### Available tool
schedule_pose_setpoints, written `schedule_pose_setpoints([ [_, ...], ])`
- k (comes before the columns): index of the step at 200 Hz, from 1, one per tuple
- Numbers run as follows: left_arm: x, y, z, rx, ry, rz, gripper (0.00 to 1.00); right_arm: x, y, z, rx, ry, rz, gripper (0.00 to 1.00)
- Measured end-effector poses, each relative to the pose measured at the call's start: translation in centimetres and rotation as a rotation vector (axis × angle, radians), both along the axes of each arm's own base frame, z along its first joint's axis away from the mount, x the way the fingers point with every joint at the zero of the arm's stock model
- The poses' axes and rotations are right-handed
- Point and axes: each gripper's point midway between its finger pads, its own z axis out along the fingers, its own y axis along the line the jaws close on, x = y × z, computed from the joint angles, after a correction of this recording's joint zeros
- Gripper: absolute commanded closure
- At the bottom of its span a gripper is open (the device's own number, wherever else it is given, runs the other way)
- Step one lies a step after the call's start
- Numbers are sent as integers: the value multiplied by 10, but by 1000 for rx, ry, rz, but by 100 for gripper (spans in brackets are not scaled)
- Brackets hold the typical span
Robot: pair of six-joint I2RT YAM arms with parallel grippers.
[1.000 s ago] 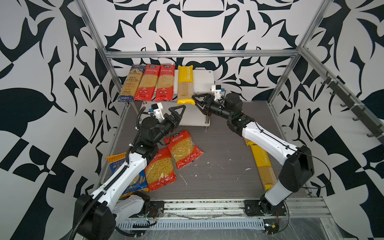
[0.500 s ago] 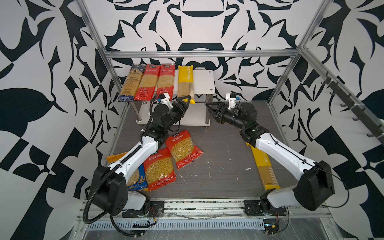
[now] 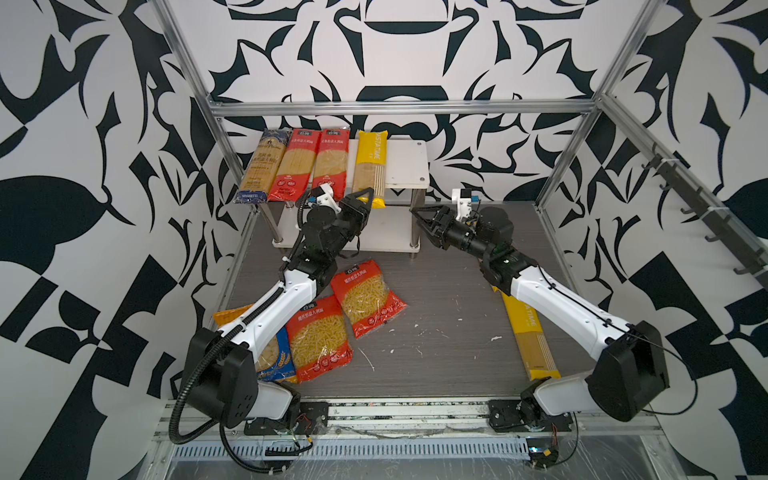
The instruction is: Place and organize the pasta boxes and bags onto the shelf
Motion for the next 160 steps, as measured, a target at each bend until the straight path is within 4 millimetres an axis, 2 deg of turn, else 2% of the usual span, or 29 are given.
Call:
schedule_pose_setpoints([
  [44, 3, 6, 0, -13, 8, 24, 80, 0, 0, -2, -2, 3, 0, 38],
  [78, 5, 10, 0, -19, 10, 39, 78, 0, -1, -7, -7, 12, -1, 38],
  [100, 6, 11, 0, -19, 10, 42, 62, 0, -1, -8, -8, 13, -1, 38],
  [114, 8, 15, 1, -23, 10, 58, 44, 0, -1, -8, -9, 13, -2, 38],
  [129, 11, 21, 3, -24, 7, 77, 30, 0, -1, -9, -11, 12, -2, 38],
  [142, 12, 24, 4, -25, 7, 81, 23, 0, -1, -10, -14, 13, -2, 38],
  [160, 11, 22, 4, -24, 9, 73, 19, -2, -2, -14, -23, 12, -3, 38],
])
